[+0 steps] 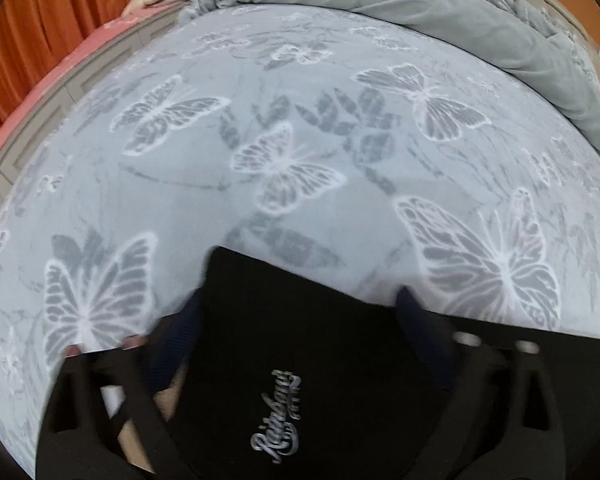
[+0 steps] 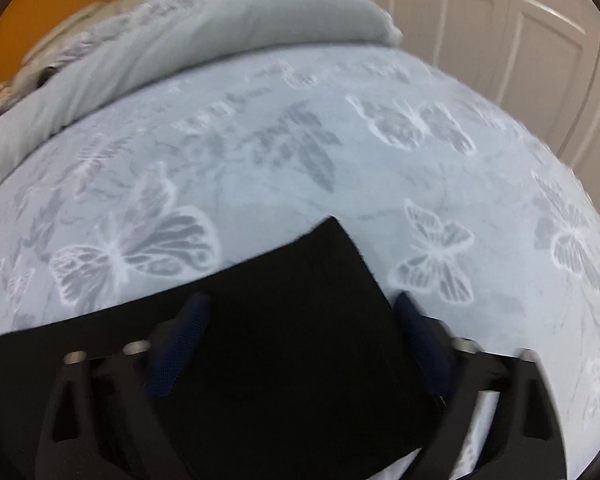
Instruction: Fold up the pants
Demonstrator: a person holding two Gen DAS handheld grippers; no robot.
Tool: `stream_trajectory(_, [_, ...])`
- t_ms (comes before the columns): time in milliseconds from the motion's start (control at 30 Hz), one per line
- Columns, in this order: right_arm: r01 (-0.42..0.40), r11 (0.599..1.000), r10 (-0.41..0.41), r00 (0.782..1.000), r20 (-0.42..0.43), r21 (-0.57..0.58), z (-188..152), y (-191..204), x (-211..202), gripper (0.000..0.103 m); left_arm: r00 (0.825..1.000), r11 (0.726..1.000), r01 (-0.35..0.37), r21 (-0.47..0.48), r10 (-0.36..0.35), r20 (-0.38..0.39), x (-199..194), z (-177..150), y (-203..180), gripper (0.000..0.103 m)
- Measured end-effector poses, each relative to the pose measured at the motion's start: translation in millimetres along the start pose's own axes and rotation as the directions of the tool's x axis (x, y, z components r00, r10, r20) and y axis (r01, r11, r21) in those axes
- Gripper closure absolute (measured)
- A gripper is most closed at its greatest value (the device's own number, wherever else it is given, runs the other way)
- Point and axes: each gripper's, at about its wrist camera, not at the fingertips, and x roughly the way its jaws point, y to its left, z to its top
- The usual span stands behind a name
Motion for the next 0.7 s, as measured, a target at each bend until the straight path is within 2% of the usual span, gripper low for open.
stream_trajectory(33, [-0.009, 1.0, 0.009, 1.0, 0.009, 0.003, -1, 0, -3, 0.051, 1.0, 0.999, 0.029, -0.018, -0.029, 0.004, -2, 1, 4, 0.042])
stream_trajectory(67, [-0.025, 1.0, 0.025, 1.0, 0.015, 0.009, 0, -2, -7, 0.091, 0.998, 0.998, 0.06, -0.032, -0.06, 0.009, -6, 2, 6, 0.063])
stream_trajectory(100, [-0.087, 0.996, 0.086, 0.996, 0.014, 0.025, 0, -4, -14, 0.092, 0.995, 0.994, 0.099, -0.045, -0.099, 0.009, -10, 2, 9, 0.069])
stream_trajectory(133, [-0.102, 0.994, 0.101, 0.994, 0.03, 0.026, 0, -4, -22, 0.092, 0.994, 0.992, 0.11, -0.055, -0.109, 0.014, -18, 1, 10, 0.085])
stream_trajectory(233, [-0.124, 0.992, 0.125, 0.987, 0.105, -0.014, 0, -6, -63, 0.093, 0.992, 0.994, 0.107, -0.023, -0.105, 0.069, -51, -3, 12, 0.087])
stream_trajectory(400, [-0.188, 0.981, 0.194, 0.962, 0.19, -0.049, -10, -20, -144, 0.093, 0.961, 0.971, 0.237, -0.016, -0.232, 0.149, -127, -17, 39, 0.089])
stream_trajectory(567, [-0.225, 0.968, 0.246, 0.936, 0.251, -0.111, -43, -39, -225, 0.093, 0.929, 0.948, 0.317, 0.027, -0.316, 0.194, -209, -60, 69, 0.089])
stream_trajectory(700, [-0.225, 0.961, 0.26, 0.933, 0.248, -0.158, -84, -58, -265, 0.093, 0.922, 0.941, 0.335, 0.053, -0.338, 0.187, -247, -110, 101, 0.089])
